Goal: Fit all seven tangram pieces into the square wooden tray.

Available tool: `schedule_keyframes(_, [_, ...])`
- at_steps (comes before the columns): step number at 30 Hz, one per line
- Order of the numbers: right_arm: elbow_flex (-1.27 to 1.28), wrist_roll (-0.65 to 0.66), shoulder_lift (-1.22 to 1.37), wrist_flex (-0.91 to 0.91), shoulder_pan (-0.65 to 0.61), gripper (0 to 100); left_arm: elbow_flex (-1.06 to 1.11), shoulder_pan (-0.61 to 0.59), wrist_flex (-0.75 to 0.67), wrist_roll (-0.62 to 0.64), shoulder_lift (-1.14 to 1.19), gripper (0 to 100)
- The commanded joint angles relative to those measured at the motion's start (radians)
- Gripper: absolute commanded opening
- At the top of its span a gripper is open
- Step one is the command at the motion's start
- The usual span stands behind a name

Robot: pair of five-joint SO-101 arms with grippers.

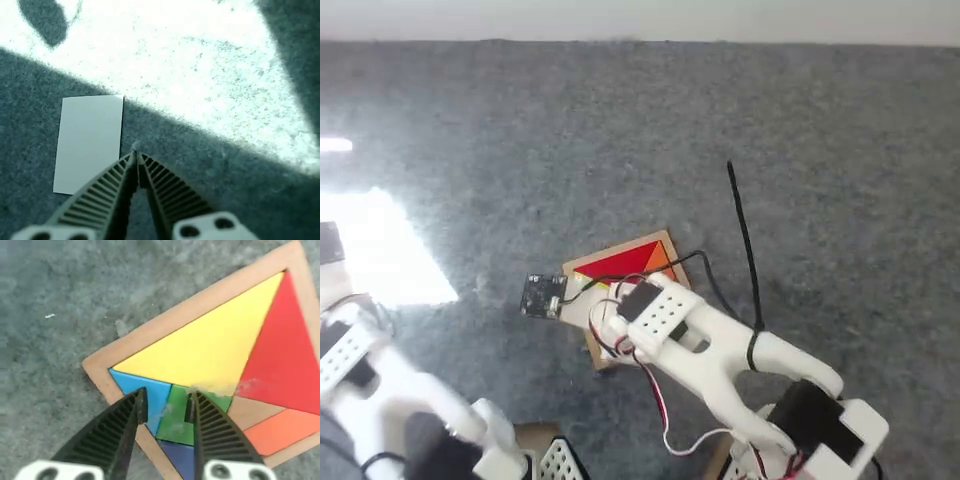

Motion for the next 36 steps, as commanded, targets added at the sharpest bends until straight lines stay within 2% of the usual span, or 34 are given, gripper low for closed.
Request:
schedule_keyframes(1, [-0.023,-0.017,0.002,0.008,0.019,14.0,-0.054,-0.008,-0.002,-0.009,-0.04,2])
schedule_keyframes(7, [-0.041,-0.075,-0.381,0.156,0.047,14.0,-0.053,-0.006,0.005,-0.005,-0.041,1])
schedule_keyframes(11, [-0.025,-0.173,-0.687,0.277,0.148,14.0,-0.016,-0.014,0.063,0.069,-0.152,1])
schedule_keyframes(13, [0.012,-0.192,-0.806,0.303,0.222,14.0,0.044,-0.009,0.121,0.069,-0.264,1])
schedule_keyframes(17, [0.163,-0.199,-1.001,0.298,0.378,12.6,0.262,0.04,0.129,0.069,-0.557,1])
schedule_keyframes(22, [0.376,-0.199,-1.208,0.266,0.536,0.6,0.549,0.123,0.14,0.068,-0.979,1])
schedule_keyframes(24, [0.457,-0.196,-1.28,0.229,0.61,2.7,0.639,0.16,0.187,0.068,-1.142,1])
schedule_keyframes(28, [0.601,-0.193,-1.408,0.222,0.722,3.8,0.628,0.189,0.489,0.072,-1.387,1])
schedule_keyframes(31, [0.698,-0.193,-1.492,0.222,0.78,3.9,0.63,0.23,0.554,0.069,-1.381,1])
schedule_keyframes(36, [0.81,-0.193,-1.641,0.242,0.88,4.1,0.633,0.285,0.56,0.068,-1.329,1])
